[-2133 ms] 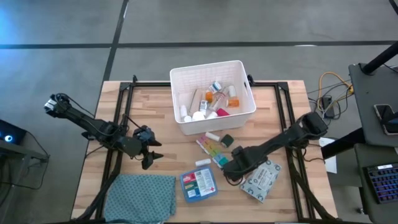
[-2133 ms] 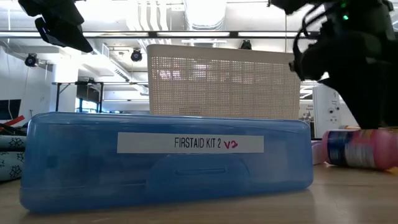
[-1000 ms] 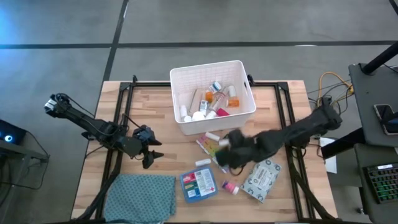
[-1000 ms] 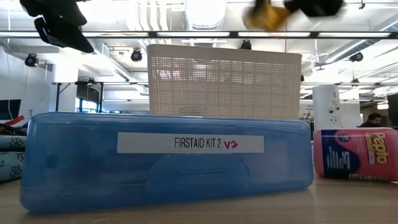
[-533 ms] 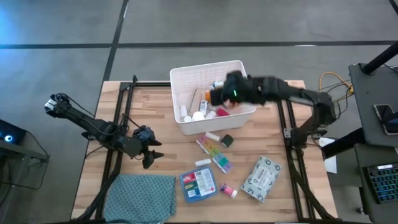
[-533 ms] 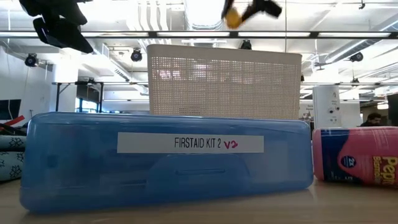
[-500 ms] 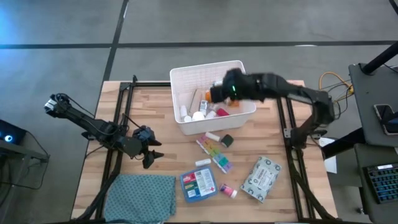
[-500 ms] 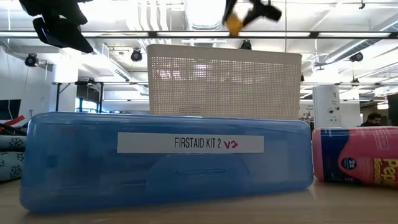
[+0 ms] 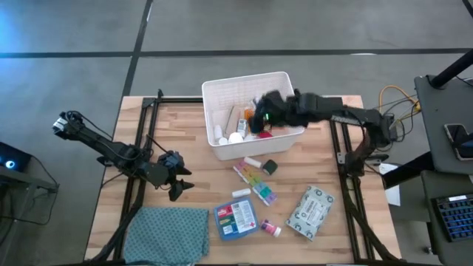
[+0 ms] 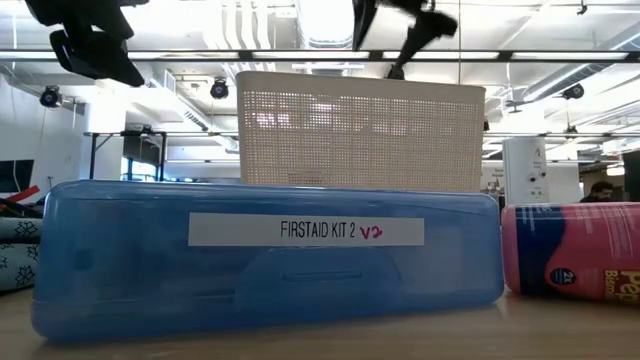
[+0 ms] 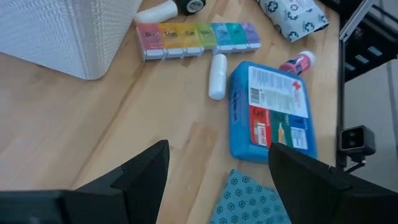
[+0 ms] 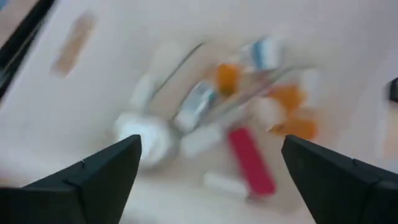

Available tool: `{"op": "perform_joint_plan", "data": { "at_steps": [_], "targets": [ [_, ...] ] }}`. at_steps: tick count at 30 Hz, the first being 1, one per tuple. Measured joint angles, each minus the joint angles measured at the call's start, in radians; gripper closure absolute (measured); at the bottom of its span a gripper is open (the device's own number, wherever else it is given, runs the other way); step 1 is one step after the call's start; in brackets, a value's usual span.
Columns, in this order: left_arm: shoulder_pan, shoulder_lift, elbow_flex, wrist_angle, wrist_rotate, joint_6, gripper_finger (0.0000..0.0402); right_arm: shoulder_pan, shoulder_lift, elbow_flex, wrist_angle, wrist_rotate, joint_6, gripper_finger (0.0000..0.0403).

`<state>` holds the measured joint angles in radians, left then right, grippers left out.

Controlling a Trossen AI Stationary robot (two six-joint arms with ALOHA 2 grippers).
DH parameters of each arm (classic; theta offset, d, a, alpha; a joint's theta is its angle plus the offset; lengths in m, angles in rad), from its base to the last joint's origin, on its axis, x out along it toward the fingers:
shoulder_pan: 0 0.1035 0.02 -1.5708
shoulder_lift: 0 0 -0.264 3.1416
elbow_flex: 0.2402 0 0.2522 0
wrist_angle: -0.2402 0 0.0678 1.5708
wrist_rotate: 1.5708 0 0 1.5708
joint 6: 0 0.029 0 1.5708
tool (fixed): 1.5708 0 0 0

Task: Pick & place medical supplies in basket/bin
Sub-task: Put the pink medicine bottle into the bin

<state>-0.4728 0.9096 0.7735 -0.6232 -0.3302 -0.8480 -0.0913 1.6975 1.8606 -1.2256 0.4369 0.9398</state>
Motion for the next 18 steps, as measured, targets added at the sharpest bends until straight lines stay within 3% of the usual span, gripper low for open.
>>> {"op": "perform_joint_plan", "data": {
  "at_steps": [5, 11, 18],
  "targets": [
    [0.000, 0.000, -0.040, 0.000, 0.001, 0.000, 0.0148, 0.250, -0.012, -0.003, -0.021, -0.064, 0.048, 0.0022],
    [0.000, 0.000, -0.079, 0.025, 0.026, -0.004, 0.0148, 0.560, 0.046, -0.076, -0.027, -0.075, 0.258, 0.0022],
    [0.002, 0.000, -0.076, 0.120, 0.026, -0.001, 0.0148, 0.719, 0.224, -0.149, -0.025, -0.084, 0.498, 0.0022]
  ]
}}
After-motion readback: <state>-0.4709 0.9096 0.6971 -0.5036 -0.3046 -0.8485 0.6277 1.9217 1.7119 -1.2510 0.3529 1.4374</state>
